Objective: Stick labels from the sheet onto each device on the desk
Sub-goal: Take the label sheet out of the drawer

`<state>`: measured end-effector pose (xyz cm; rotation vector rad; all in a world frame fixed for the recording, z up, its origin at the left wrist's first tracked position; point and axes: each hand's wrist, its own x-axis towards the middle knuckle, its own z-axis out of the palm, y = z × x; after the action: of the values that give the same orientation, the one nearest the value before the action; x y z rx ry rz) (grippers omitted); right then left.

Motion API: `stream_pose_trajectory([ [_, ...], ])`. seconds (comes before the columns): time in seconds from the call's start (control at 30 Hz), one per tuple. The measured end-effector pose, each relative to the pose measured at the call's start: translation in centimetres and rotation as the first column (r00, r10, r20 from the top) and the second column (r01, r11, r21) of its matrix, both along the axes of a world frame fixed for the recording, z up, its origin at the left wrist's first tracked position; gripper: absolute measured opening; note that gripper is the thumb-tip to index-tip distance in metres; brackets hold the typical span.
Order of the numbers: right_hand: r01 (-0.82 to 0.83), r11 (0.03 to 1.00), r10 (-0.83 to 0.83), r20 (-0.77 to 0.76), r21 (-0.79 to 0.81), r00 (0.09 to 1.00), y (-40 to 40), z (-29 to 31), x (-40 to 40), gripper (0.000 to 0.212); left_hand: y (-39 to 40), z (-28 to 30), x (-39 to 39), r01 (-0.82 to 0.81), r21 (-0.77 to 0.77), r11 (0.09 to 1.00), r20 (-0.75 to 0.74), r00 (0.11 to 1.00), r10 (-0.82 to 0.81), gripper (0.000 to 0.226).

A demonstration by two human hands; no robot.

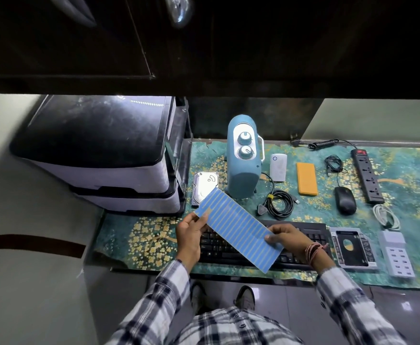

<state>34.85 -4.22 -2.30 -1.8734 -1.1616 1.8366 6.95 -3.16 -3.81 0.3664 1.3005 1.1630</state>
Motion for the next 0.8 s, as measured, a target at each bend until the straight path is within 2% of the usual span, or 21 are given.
stream_pose_trajectory([
  [0.03, -0.015, 1.000, 0.015, 0.045, 0.014, 0.999, 0.1, 0.1, -0.2, 0.008, -0.1, 0.3, 0.2, -0.010, 0.012, 1.000, -0.020, 1.000, 0.010, 0.031],
  [0.1, -0.119, 0.988, 0.089, 0.270, 0.096, 0.959, 0.7, -0.3, -0.5, 0.009, -0.2, 0.6, 0.5, -0.016, 0.038, 0.999, -0.054, 0.998, 0.018, 0.030],
  [0.17, -0.310, 0.935, 0.171, 0.547, 0.171, 0.819, 1.2, -0.2, -1.3, 0.014, -0.4, 1.1, 0.8, -0.012, 0.073, 0.997, -0.080, 0.997, 0.018, 0.027],
  [0.2, -0.368, 0.903, 0.158, 0.623, 0.223, 0.766, 1.4, 0.1, -2.0, 0.020, -0.5, 1.3, 0.9, -0.004, 0.091, 0.996, -0.099, 0.995, 0.013, 0.025],
  [0.23, -0.382, 0.874, 0.113, 0.638, 0.301, 0.762, 1.6, 0.3, -2.8, 0.025, -0.5, 1.4, 1.0, 0.006, 0.107, 0.994, -0.126, 0.992, 0.007, 0.023],
  [0.37, -0.245, 0.745, -0.003, 0.370, 0.621, 0.929, 2.2, 3.1, -7.1, 0.013, -1.1, 1.7, 1.3, 0.059, 0.174, 0.983, -0.216, 0.976, -0.020, 0.011],
  [0.47, -0.190, 0.659, 0.004, 0.249, 0.728, 0.969, 2.5, 4.1, -10.0, 0.004, -1.4, 1.6, 1.5, 0.102, 0.210, 0.972, -0.250, 0.967, -0.047, 0.013],
  [0.57, -0.175, 0.635, 0.017, 0.213, 0.752, 0.977, 2.8, 3.9, -11.7, 0.004, -1.8, 1.7, 1.7, 0.172, 0.246, 0.954, -0.255, 0.961, -0.107, 0.008],
  [0.8, -0.144, 0.707, 0.020, 0.183, 0.692, 0.983, 2.5, 2.8, -12.6, 0.009, -2.4, 1.4, 1.6, 0.234, 0.263, 0.936, -0.237, 0.956, -0.172, 0.019],
])
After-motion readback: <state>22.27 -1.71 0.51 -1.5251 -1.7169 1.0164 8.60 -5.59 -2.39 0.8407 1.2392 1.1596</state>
